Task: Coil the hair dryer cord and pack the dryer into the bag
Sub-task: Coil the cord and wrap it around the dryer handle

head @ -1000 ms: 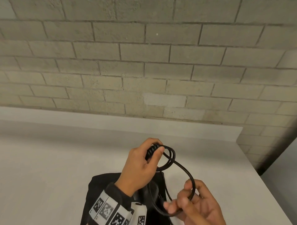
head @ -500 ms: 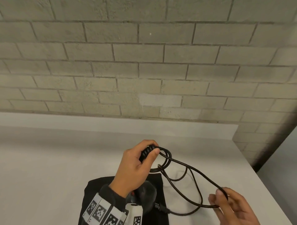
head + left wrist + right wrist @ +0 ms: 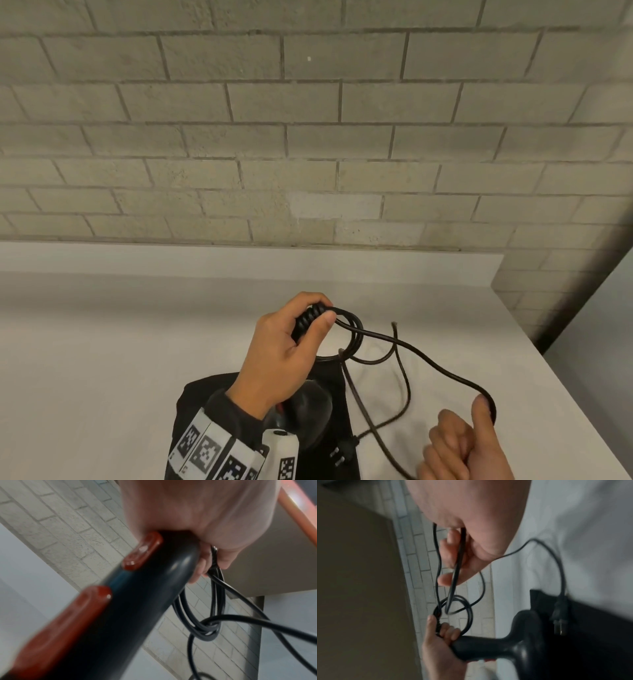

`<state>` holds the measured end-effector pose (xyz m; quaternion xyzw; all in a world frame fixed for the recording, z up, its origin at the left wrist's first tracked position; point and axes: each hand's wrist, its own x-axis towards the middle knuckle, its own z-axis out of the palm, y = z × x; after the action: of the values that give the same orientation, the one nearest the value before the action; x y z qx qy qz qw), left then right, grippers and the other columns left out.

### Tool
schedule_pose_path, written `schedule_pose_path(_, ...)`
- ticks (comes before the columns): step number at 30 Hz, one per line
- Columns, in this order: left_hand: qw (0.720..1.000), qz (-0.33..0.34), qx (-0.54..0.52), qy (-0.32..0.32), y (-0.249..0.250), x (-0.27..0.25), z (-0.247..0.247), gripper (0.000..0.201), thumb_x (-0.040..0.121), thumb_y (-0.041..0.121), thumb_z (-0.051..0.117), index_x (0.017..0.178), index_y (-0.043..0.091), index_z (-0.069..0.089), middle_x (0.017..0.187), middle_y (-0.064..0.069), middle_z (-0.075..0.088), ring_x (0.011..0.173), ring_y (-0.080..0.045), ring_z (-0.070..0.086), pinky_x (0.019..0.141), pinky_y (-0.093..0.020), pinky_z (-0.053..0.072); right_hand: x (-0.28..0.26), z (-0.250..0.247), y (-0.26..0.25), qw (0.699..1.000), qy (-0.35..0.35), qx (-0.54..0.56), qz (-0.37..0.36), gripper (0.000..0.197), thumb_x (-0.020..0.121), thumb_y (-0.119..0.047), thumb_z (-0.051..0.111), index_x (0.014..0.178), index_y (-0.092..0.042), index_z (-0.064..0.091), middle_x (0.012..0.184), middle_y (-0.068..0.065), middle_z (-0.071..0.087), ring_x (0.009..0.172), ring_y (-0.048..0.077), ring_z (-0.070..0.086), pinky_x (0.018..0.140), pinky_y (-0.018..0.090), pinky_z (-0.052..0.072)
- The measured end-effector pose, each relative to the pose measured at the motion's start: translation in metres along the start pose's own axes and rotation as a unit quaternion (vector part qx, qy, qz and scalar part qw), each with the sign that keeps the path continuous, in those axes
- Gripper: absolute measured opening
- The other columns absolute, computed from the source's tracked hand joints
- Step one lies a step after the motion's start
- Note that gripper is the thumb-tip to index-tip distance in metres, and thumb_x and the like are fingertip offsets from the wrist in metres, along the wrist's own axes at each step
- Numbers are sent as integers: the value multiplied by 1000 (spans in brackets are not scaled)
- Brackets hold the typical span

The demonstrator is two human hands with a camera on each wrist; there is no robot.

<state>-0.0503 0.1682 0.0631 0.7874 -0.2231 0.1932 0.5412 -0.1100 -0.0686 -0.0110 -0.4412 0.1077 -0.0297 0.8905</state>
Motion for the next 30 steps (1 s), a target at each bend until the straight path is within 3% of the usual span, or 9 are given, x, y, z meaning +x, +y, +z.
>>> schedule_pose_path(2,1000,-12,-14,9,-2,0,-4,19,91,43,56,102,31,65,83,16,63,65,-5,57,57,-15,45,6,-19,5,985,-129,-101,61,56,96,-47,46,65,-3,64,48,11,40,41,20,40,51,27,39)
schedule_pose_path(3,1000,-14,-20,11,-2,0,-5,18,91,43,56,101,32,65,82,16,63,64,-5,56,56,-17,46,14,-26,2,977,-60,-184,93,51,86,-48,62,50,-11,63,47,9,48,40,20,46,51,26,43)
schedule_pose_path(7,1000,-11,-21,10,-1,-1,-4,18,91,40,58,102,29,67,85,8,67,66,-12,60,58,-26,51,23,-40,-39,944,3,-313,101,41,77,-29,79,42,-31,58,53,-8,68,65,1,57,98,26,39)
schedule_pose_path(10,999,-25,-22,19,-2,2,-4,16,91,41,60,102,32,68,86,9,67,65,-9,59,59,-20,48,3,-56,-49,942,192,-274,19,24,80,-4,75,59,1,64,44,8,49,45,15,46,57,19,41)
schedule_pose_path(15,998,-44,-30,20,-5,4,-4,14,91,28,62,102,25,70,82,19,65,67,0,58,59,-15,46,-19,-34,-56,972,218,20,87,51,91,-42,53,50,-12,59,31,7,30,34,26,38,68,44,46)
schedule_pose_path(19,993,-74,-64,61,-10,6,-14,18,88,30,62,101,22,71,73,19,63,58,-1,55,57,-16,43,-18,-56,-44,954,206,-195,94,41,76,-29,76,56,-1,55,36,4,35,26,15,29,36,24,37)
schedule_pose_path(24,987,-98,-96,80,-11,4,-18,17,86,30,64,98,21,72,65,16,59,50,-6,52,48,-14,39,-13,-54,-42,850,261,-456,-33,29,61,15,81,82,11,62,70,24,59,47,11,54,51,-2,40)
schedule_pose_path(28,989,-100,-79,78,-8,4,-12,13,89,28,65,99,23,72,72,18,63,56,-1,54,57,-18,41,-5,-21,-23,807,232,-543,3,84,52,6,86,127,-7,51,130,28,42,116,41,47,105,38,39)
schedule_pose_path(30,988,-101,-77,84,-7,4,-10,12,89,27,65,98,25,72,76,18,64,58,0,55,58,-20,42,-9,9,-12,784,185,-583,-106,94,47,-9,80,135,-8,46,136,22,38,121,40,38,109,37,27)
